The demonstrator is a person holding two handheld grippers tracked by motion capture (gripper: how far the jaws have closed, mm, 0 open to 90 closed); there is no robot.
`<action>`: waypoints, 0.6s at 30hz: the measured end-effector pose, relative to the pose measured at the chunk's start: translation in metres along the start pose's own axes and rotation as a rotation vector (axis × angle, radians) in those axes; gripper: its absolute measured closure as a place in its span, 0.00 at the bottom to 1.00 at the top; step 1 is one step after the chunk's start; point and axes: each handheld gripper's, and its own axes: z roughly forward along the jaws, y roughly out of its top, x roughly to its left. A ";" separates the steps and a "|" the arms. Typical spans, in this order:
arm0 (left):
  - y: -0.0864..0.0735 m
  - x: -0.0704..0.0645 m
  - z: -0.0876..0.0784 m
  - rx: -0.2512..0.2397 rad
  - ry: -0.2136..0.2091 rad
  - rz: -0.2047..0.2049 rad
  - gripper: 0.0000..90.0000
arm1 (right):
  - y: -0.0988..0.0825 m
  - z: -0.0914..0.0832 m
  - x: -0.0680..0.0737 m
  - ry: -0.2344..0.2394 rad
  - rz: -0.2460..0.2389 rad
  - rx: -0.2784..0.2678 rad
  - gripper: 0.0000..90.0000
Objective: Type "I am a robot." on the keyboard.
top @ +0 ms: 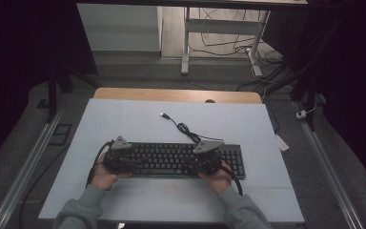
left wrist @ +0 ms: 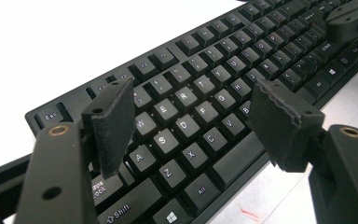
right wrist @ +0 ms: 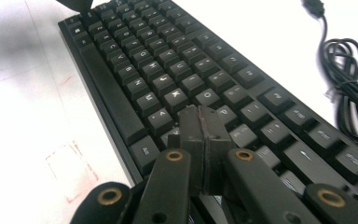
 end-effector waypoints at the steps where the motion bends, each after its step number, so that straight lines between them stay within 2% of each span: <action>1: 0.000 0.000 0.000 0.000 0.000 0.000 0.35 | 0.001 0.002 0.001 0.003 -0.001 0.003 0.99; 8: 0.000 0.000 0.000 0.003 0.000 0.003 0.35 | 0.005 0.013 0.008 0.014 -0.019 0.024 0.99; 18: 0.000 0.000 0.001 0.005 0.001 0.005 0.35 | 0.004 0.019 0.009 0.015 -0.012 0.047 0.99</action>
